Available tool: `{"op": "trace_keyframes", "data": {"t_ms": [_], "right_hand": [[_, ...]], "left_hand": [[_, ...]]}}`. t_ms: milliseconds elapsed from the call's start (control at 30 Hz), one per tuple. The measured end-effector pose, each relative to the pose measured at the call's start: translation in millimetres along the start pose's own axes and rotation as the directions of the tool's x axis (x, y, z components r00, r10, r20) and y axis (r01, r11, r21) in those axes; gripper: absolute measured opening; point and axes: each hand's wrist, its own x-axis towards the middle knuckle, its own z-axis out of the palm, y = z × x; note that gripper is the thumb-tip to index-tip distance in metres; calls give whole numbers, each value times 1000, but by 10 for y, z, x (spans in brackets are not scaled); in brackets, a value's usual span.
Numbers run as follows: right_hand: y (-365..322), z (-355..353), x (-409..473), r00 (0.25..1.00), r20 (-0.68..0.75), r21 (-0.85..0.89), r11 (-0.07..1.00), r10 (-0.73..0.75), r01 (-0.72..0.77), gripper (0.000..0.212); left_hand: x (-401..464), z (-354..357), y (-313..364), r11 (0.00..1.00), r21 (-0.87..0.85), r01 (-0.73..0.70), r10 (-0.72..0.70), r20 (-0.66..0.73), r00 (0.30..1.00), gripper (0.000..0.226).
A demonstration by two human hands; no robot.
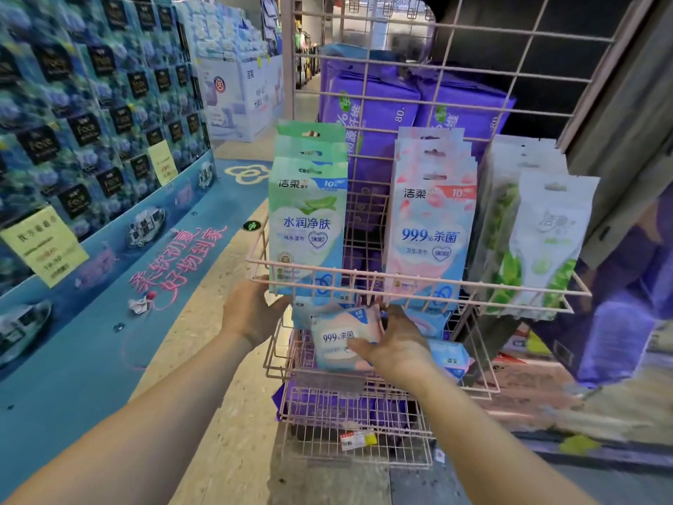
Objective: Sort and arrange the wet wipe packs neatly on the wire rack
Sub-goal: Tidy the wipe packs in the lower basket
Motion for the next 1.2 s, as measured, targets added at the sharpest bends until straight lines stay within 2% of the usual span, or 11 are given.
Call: {"op": "trace_keyframes", "data": {"t_ms": [133, 200, 300, 400, 500, 567, 667, 767, 967, 1100, 1200], "right_hand": [[9, 293, 147, 1000, 28, 210, 978, 4, -10, 55], [19, 413, 203, 999, 37, 233, 971, 35, -43, 51], [32, 500, 280, 995, 71, 128, 988, 76, -84, 45], [-10, 517, 274, 995, 89, -7, 999, 43, -43, 48], [79, 381, 75, 987, 18, -11, 987, -162, 162, 39], [271, 150, -9, 954, -167, 78, 961, -249, 265, 29], [714, -297, 241, 952, -305, 32, 999, -24, 35, 29], [1076, -575, 548, 977, -163, -79, 985, 137, -152, 45], [1033, -629, 779, 965, 260, -117, 992, -9, 41, 57], [1060, -719, 717, 951, 309, -29, 999, -24, 35, 59], [1172, -817, 666, 982, 165, 354, 935, -96, 32, 46]], "left_hand": [[-168, 17, -49, 995, -72, 69, -60, 119, 991, 23], [-252, -10, -86, 990, 110, -87, 61, 220, 973, 31], [-364, -17, -126, 826, 449, -342, 142, 420, 896, 61], [-459, 75, -134, 797, 493, -349, 155, 391, 907, 53], [-494, 171, -36, 866, 397, -305, 249, 186, 950, 46], [-494, 265, 151, 917, 233, -324, 289, 173, 942, 38], [-620, 463, 616, 985, -27, -169, 167, 376, 911, 46], [-712, 732, 956, 996, -20, -85, 82, 523, 848, 75], [-792, 949, 1168, 975, 138, -175, 78, 524, 848, 66], [-816, 926, 1123, 976, 162, -145, 46, 498, 866, 58], [-815, 896, 1066, 977, 153, -152, 58, 490, 870, 58]]}}
